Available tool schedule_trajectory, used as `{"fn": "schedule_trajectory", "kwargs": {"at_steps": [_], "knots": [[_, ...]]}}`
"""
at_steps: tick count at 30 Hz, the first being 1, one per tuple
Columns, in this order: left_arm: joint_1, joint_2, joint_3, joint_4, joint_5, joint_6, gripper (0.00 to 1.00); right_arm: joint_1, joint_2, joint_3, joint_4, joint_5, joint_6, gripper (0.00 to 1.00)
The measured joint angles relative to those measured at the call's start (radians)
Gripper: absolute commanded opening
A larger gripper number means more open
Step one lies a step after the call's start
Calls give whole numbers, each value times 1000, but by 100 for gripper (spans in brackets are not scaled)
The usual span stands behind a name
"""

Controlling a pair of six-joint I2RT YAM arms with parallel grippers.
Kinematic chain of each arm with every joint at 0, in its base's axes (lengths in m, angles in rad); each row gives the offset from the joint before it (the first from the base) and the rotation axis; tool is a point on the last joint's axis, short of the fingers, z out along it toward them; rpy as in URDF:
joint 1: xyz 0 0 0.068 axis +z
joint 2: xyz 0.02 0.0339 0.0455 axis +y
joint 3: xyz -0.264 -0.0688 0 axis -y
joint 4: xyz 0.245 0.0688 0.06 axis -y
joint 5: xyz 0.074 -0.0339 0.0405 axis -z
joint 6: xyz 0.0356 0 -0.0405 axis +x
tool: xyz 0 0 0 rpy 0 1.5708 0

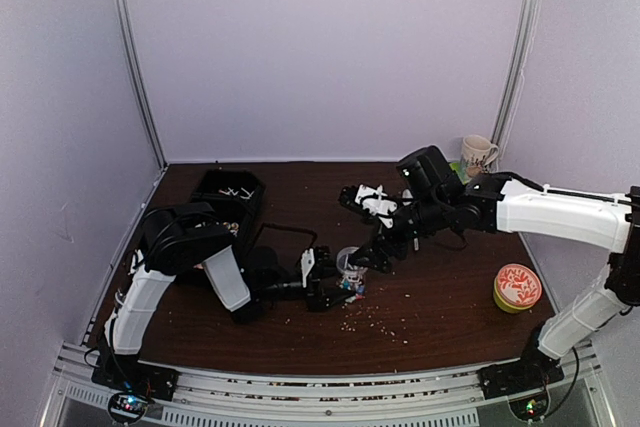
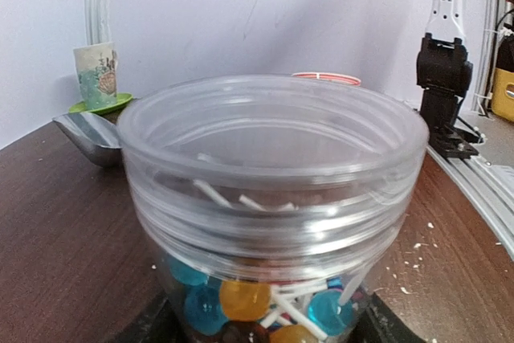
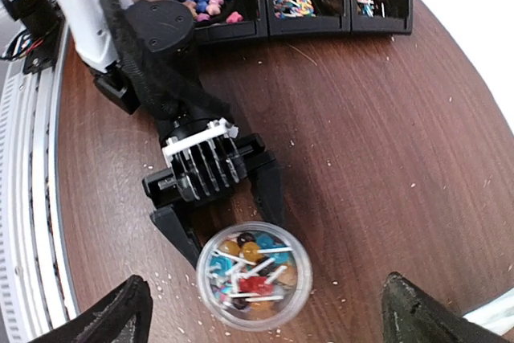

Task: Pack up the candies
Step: Screw the bottle lid onto the packing bottle.

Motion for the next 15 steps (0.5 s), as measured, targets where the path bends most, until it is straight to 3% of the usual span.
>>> {"fn": "schedule_trajectory", "kwargs": {"at_steps": [8,15], "knots": [[1,0,0,0,124,-6,47,-43,14,-4,-91,-120,-309,99],[1,3,4,0,177,-6,47,-52,79,27,-204,-183,-442,100]]}}
